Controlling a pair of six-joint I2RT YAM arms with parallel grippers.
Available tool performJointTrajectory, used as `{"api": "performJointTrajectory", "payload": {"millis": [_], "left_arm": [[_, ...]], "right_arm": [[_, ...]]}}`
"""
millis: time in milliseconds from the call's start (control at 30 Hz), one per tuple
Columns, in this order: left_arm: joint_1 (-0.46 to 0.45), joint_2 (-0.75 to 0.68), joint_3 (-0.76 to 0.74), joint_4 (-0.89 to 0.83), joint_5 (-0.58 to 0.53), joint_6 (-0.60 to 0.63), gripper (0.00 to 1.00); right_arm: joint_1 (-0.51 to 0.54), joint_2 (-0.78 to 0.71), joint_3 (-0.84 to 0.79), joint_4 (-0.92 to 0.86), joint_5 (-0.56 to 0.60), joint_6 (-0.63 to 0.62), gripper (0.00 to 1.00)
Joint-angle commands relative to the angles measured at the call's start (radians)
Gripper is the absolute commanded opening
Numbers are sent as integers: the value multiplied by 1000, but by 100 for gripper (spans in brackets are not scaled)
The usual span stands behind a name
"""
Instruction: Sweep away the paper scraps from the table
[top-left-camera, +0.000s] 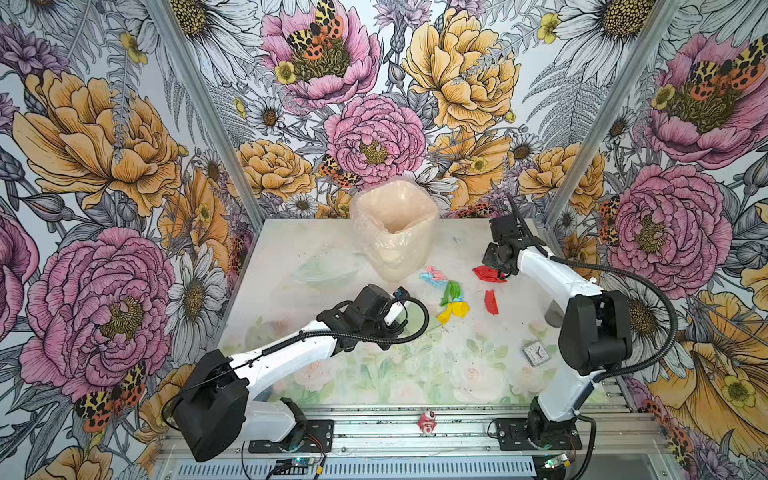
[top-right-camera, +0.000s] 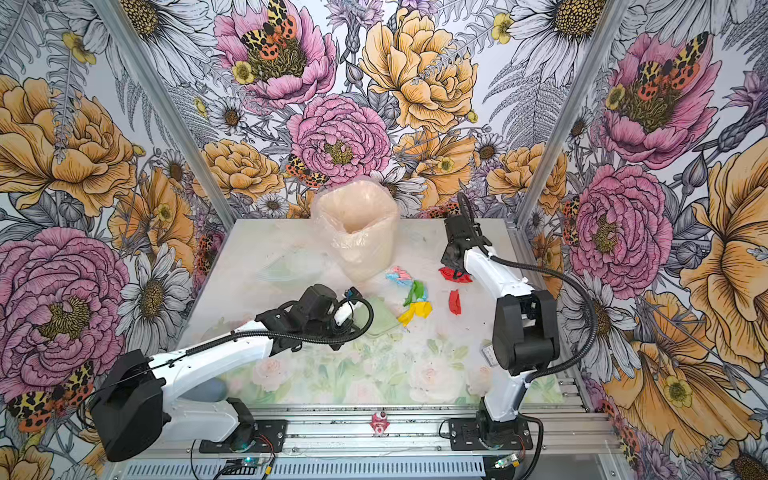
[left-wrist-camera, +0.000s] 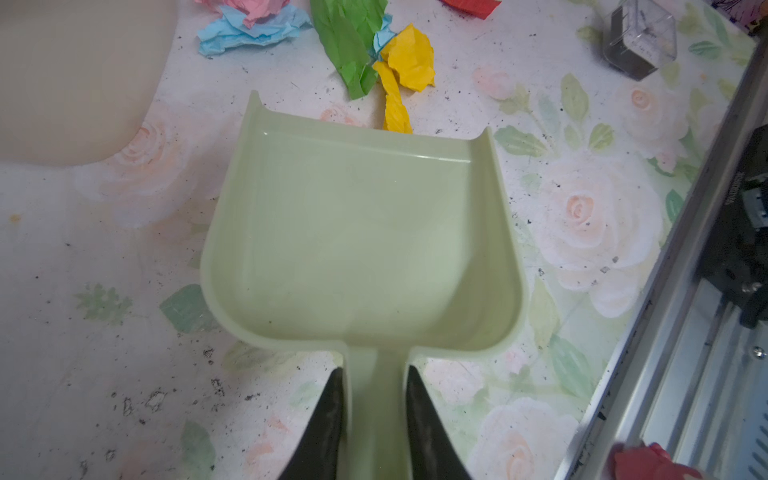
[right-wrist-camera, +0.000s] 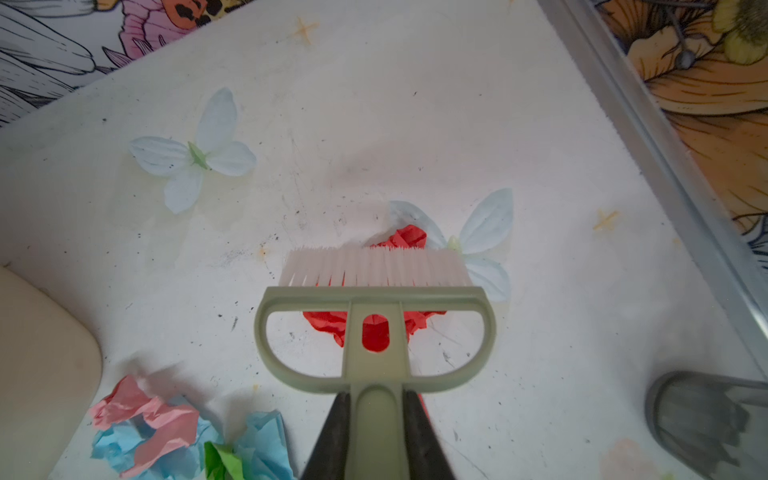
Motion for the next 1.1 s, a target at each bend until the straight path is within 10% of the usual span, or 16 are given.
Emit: {"api": "performJointTrajectory", "payload": {"millis": [0, 1067], "left_arm": [[-8, -2, -1, -6, 43, 17, 0], [-119, 181, -15, 17, -120, -162, 0]], "right_arm": [[-4, -99, -46, 18, 26, -6, 0], [174, -295, -450, -16, -86, 167, 0]]}}
